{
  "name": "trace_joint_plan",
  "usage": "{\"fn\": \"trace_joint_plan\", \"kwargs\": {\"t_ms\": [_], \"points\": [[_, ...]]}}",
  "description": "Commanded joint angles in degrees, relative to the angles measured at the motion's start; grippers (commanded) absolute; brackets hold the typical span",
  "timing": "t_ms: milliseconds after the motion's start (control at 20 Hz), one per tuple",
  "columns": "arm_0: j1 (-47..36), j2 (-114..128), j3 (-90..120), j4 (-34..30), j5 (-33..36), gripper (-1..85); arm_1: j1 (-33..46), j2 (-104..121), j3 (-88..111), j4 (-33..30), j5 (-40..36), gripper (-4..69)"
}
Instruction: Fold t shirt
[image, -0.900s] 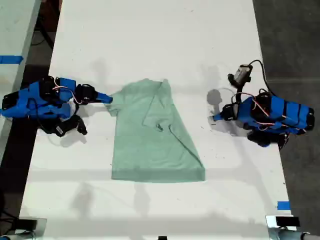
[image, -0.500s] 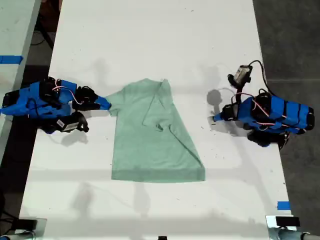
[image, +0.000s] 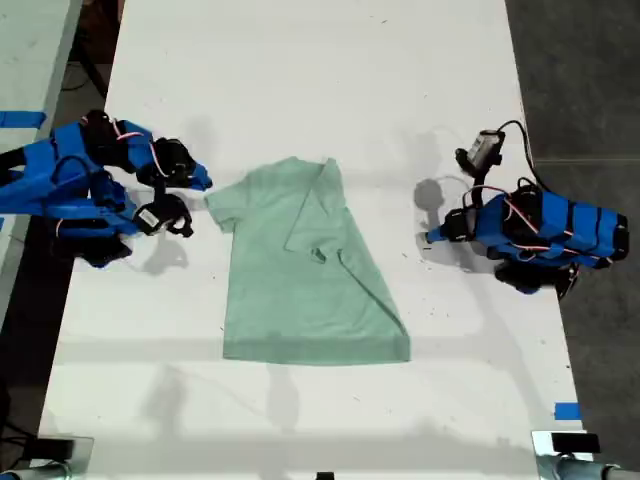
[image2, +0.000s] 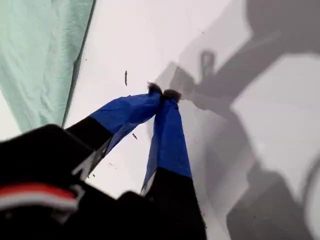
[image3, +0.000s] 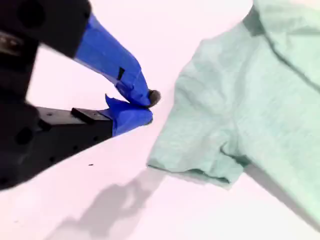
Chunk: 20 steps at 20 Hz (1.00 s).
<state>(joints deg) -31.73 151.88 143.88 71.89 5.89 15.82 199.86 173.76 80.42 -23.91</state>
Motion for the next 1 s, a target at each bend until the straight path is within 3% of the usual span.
{"fn": "trace_joint_plan", "kwargs": {"t_ms": [0, 100, 200, 350, 650, 750, 850, 950], "points": [[-7.12, -13.54, -5.45, -2.2, 6.24, -0.2, -0.97, 0.62, 2.2, 0.18, 0.7, 0.8], [-8.7, -15.73, -0.97, -7.65, 6.77, 5.1, -1.14, 0.62, 2.2, 0.18, 0.7, 0.8], [-7.65, -15.73, 3.34, -12.3, 6.42, 16.9, -1.49, 0.62, 2.2, 0.18, 0.62, 0.8], [-6.5, -16.96, 6.24, -15.91, 6.86, 20.6, -1.58, 0.62, 2.2, 0.18, 0.35, 0.8], [-4.04, -26.81, 6.59, -20.65, 6.33, 16.0, -1.85, 0.62, 2.2, 0.18, 0.53, 0.8], [-3.08, -27.51, 6.59, -20.83, 5.89, 11.7, -1.85, 0.62, 2.2, 0.18, 0.53, 0.8], [-2.9, -29.27, 6.59, -20.65, 5.63, 1.5, -1.93, 0.62, 2.2, 0.18, 0.53, 0.8], [-2.81, -31.99, 5.71, -20.21, 5.63, -0.2, -1.93, 0.62, 2.2, 0.18, 0.53, 0.8]]}}
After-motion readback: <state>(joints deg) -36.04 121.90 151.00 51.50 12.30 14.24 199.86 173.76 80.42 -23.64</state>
